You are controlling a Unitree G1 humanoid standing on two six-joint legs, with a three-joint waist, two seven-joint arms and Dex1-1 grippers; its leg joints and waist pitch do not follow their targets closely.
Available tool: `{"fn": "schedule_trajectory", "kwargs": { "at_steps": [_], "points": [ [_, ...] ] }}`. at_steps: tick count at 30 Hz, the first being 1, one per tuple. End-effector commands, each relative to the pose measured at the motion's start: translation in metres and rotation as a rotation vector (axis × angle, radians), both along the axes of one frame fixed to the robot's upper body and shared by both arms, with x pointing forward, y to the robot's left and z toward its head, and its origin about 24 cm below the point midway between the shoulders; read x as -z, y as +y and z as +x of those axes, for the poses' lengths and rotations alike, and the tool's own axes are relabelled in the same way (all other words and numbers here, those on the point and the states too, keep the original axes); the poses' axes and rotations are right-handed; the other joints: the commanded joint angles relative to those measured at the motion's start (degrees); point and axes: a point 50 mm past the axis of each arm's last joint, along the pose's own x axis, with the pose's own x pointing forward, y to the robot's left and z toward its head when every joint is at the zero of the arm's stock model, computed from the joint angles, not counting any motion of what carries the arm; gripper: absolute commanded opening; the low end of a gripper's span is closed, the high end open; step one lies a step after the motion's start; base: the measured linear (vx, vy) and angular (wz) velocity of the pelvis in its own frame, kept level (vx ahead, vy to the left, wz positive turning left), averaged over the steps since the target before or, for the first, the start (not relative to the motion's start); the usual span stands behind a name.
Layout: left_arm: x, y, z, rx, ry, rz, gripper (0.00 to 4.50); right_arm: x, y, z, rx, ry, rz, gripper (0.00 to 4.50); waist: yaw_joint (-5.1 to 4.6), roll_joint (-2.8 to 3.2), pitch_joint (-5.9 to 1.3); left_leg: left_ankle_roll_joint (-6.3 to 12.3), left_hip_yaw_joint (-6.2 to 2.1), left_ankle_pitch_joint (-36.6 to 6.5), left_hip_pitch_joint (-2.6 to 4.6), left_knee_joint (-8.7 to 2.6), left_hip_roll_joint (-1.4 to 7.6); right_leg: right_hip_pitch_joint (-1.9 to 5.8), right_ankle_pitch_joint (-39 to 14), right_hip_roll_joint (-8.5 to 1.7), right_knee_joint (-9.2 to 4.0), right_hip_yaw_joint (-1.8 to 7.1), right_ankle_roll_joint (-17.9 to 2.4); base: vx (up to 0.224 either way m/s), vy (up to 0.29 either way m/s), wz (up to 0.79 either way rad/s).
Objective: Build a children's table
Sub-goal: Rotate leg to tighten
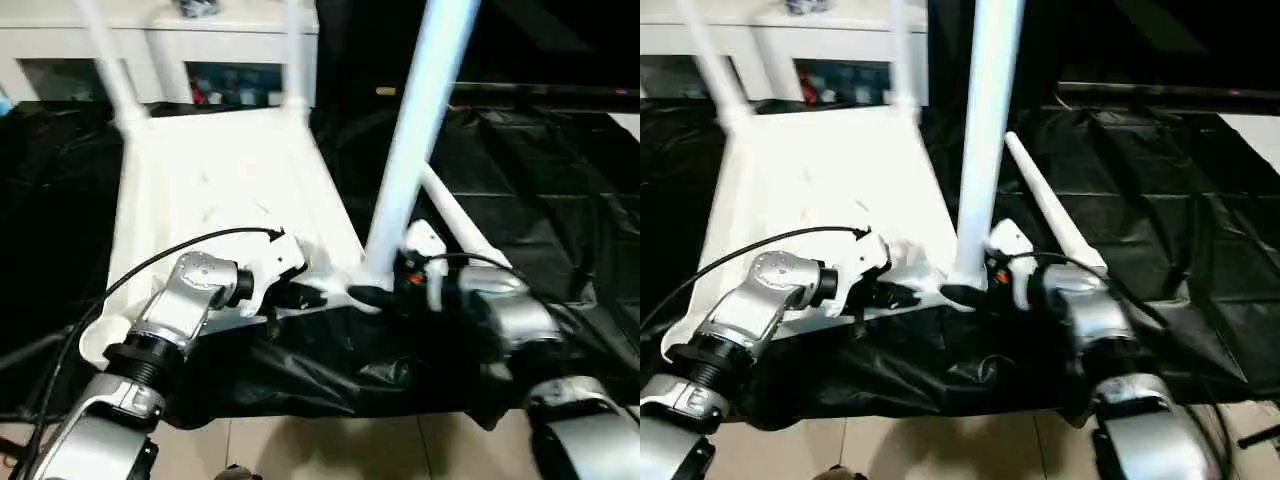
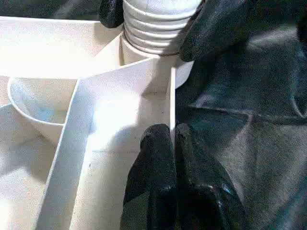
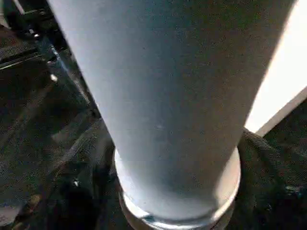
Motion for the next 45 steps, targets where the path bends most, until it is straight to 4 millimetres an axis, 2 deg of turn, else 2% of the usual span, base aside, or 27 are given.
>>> {"fn": "schedule_trajectory", "kwargs": {
  "at_steps": [1, 3, 9, 11, 12, 14, 15, 16, 17, 18, 19, 20, 21, 24, 26, 28, 29, 32, 33, 35, 41, 45],
  "points": [
    [-0.011, -0.005, 0.008, -0.025, -0.051, -0.044, 0.00, 0.006, 0.019, -0.012, -0.145, 0.046, 0.014, 3.10, -0.21, 0.20, -3.67, 3.31, 0.04, -9.54, 1.23, -3.44, 0.65, 2.81, -1.19, -2.34, -4.03, 2.20, -14.86, 0.000, 0.000, 0.00],
    [-0.010, -0.005, 0.008, -0.022, -0.051, -0.042, 0.00, 0.007, 0.019, -0.012, -0.146, 0.048, 0.014, 2.90, -0.23, 0.05, -3.70, 2.87, 0.06, -9.82, 1.26, -3.46, 0.66, 2.75, -1.65, -2.31, -4.07, 2.22, -14.66, 0.000, 0.000, 0.00],
    [-0.010, -0.004, 0.008, -0.013, -0.057, -0.041, 0.00, 0.008, 0.023, -0.013, -0.114, 0.063, 0.030, 2.77, -0.19, 0.08, -3.79, 2.85, 0.03, -8.78, 1.15, -3.43, 0.60, 2.81, -0.43, -2.28, -3.93, 2.18, -14.55, 0.000, 0.000, 0.00],
    [-0.010, -0.007, 0.009, -0.044, -0.064, -0.044, 0.00, 0.010, 0.026, -0.007, -0.013, 0.070, 0.038, 2.77, -0.22, 0.23, -3.73, 2.74, 0.04, -8.91, 1.14, -3.45, 0.58, 2.73, -0.70, -2.28, -3.96, 2.21, -14.60, 0.000, 0.000, 0.00],
    [-0.010, -0.011, 0.012, -0.082, -0.072, -0.048, 0.00, 0.013, 0.029, 0.000, 0.107, 0.068, 0.035, 2.77, -0.45, 0.24, -3.59, 2.21, 0.02, -9.70, 1.15, -3.61, 0.59, 2.57, -1.91, -2.34, -4.08, 2.25, -14.45, 0.000, 0.000, 0.00],
    [-0.010, -0.012, 0.013, -0.100, -0.076, -0.049, 0.00, 0.015, 0.031, 0.003, 0.158, 0.066, 0.032, 2.76, -0.97, 0.07, -3.45, 0.42, -0.15, -12.34, 1.23, -3.87, 0.47, 2.62, -7.33, -2.54, -4.60, 2.31, -13.28, 0.000, 0.000, 0.00],
    [-0.011, -0.016, 0.015, -0.135, -0.086, -0.058, 0.00, 0.017, 0.033, 0.009, 0.259, 0.072, 0.031, 2.76, -1.18, 0.11, -3.39, 0.20, -0.15, -12.77, 1.27, -3.92, 0.46, 2.51, -8.18, -2.51, -4.70, 2.35, -13.12, 0.000, 0.000, 0.00],
    [-0.013, -0.022, 0.019, -0.189, -0.098, -0.070, 0.00, 0.019, 0.039, 0.014, 0.342, 0.082, 0.046, 2.76, -1.90, -0.02, -3.23, -0.68, -0.29, -13.84, 1.17, -4.16, 0.44, 2.48, -10.59, -2.46, -4.81, 2.32, -12.73, 0.000, 0.000, 0.00],
    [-0.013, -0.024, 0.020, -0.204, -0.100, -0.073, 0.00, 0.019, 0.041, 0.015, 0.368, 0.087, 0.050, 2.76, -2.05, 0.08, -3.23, -1.02, -0.33, -14.22, 1.29, -4.17, 0.37, 2.42, -11.88, -2.48, -4.94, 2.30, -12.43, 0.000, 0.000, 0.00],
    [-0.015, -0.034, 0.024, -0.261, -0.114, -0.091, 0.00, 0.023, 0.052, 0.019, 0.474, 0.120, 0.061, 2.76, -2.36, 0.20, -3.32, -1.50, -0.31, -14.29, 1.40, -4.07, 0.41, 2.27, -12.66, -2.58, -5.04, 2.44, -12.25, 0.000, 0.000, 0.00],
    [-0.016, -0.037, 0.025, -0.273, -0.118, -0.097, 0.00, 0.024, 0.056, 0.019, 0.501, 0.133, 0.062, 2.76, -2.65, 0.08, -3.24, -1.63, -0.36, -14.55, 1.24, -4.13, 0.23, 2.32, -13.44, -2.41, -5.25, 2.37, -11.88, 0.000, 0.000, 0.00],
    [-0.016, -0.042, 0.025, -0.289, -0.120, -0.101, 0.00, 0.025, 0.061, 0.020, 0.527, 0.135, 0.057, 2.76, -2.71, -0.15, -3.33, -1.40, -0.34, -14.47, 1.28, -4.08, 0.22, 2.34, -13.29, -2.41, -5.29, 2.36, -11.72, 0.000, 0.000, 0.00],
    [-0.017, -0.045, 0.026, -0.298, -0.121, -0.104, 0.00, 0.025, 0.064, 0.020, 0.541, 0.135, 0.053, 2.76, -2.79, 0.02, -3.41, -0.51, -0.26, -13.16, 1.11, -3.95, 0.19, 2.37, -10.90, -2.35, -5.19, 2.44, -11.82, 0.000, 0.000, 0.00],
    [-0.019, -0.059, 0.024, -0.298, -0.129, -0.124, 0.00, 0.028, 0.073, 0.021, 0.606, 0.118, 0.010, 2.76, -2.85, 0.10, -3.59, 0.35, -0.18, -11.11, 1.04, -3.84, 0.20, 2.48, -6.87, -2.23, -4.82, 2.38, -12.52, 0.000, 0.000, 0.00],
    [-0.019, -0.066, 0.019, -0.266, -0.129, -0.135, 0.00, 0.025, 0.077, 0.022, 0.600, 0.105, 0.028, 2.76, -2.88, 0.15, -3.57, 0.73, -0.12, -10.91, 1.05, -3.84, 0.24, 2.50, -5.69, -2.22, -4.80, 2.33, -12.92, 0.000, 0.000, 0.00],
    [-0.018, -0.068, 0.016, -0.245, -0.125, -0.136, 0.00, 0.022, 0.077, 0.024, 0.602, 0.107, 0.064, 3.32, -2.86, -0.02, -3.74, 1.73, -0.10, -10.00, 0.96, -3.78, 0.27, 2.72, -3.06, -2.20, -4.48, 2.33, -13.57, 0.000, 0.000, 0.00],
    [-0.017, -0.067, 0.016, -0.245, -0.125, -0.135, 0.00, 0.021, 0.076, 0.025, 0.598, 0.107, 0.068, 3.32, -2.96, -0.02, -3.74, 1.98, -0.08, -9.68, 0.87, -3.74, 0.24, 2.75, -2.44, -2.15, -4.43, 2.33, -13.76, 0.000, 0.000, 0.00],
    [-0.016, -0.062, 0.016, -0.237, -0.126, -0.130, 0.00, 0.018, 0.072, 0.026, 0.555, 0.094, 0.081, 3.63, -3.04, 0.08, -3.61, 2.71, 0.06, -10.28, 0.99, -3.70, 0.19, 2.72, -2.36, -2.07, -4.60, 2.39, -14.17, 0.000, 0.000, 0.00],
    [-0.016, -0.055, 0.015, -0.217, -0.124, -0.125, 0.00, 0.015, 0.067, 0.025, 0.468, 0.038, 0.049, 3.77, -3.01, 0.02, -3.62, 2.77, 0.07, -10.39, 0.96, -3.68, 0.20, 2.77, -2.65, -2.14, -4.61, 2.42, -14.12, 0.000, 0.000, 0.00],
    [-0.015, -0.051, 0.014, -0.198, -0.122, -0.125, 0.00, 0.014, 0.065, 0.023, 0.410, 0.019, 0.043, 3.89, -2.92, 0.07, -3.66, 3.25, 0.09, -10.20, 0.92, -3.59, 0.26, 2.84, -2.29, -2.24, -4.57, 2.46, -14.33, 0.000, 0.000, 0.00],
    [-0.013, -0.030, 0.008, -0.109, -0.091, -0.105, 0.00, 0.011, 0.044, 0.012, 0.177, -0.019, 0.039, 3.95, -2.65, -0.07, -3.75, 4.84, 0.17, -8.86, 0.97, -3.43, 0.36, 2.89, 0.55, -2.09, -4.22, 2.42, -15.29, 0.000, 0.000, 0.00],
    [-0.012, -0.017, 0.002, -0.016, -0.053, -0.096, 0.00, 0.010, 0.028, 0.001, 0.028, 0.001, 0.034, 3.95, -2.19, -0.02, -3.55, 4.92, 0.25, -9.77, 1.07, -3.53, 0.58, 2.75, -1.44, -2.08, -4.36, 2.33, -15.41, 0.000, 0.000, 0.00]
  ]
}}
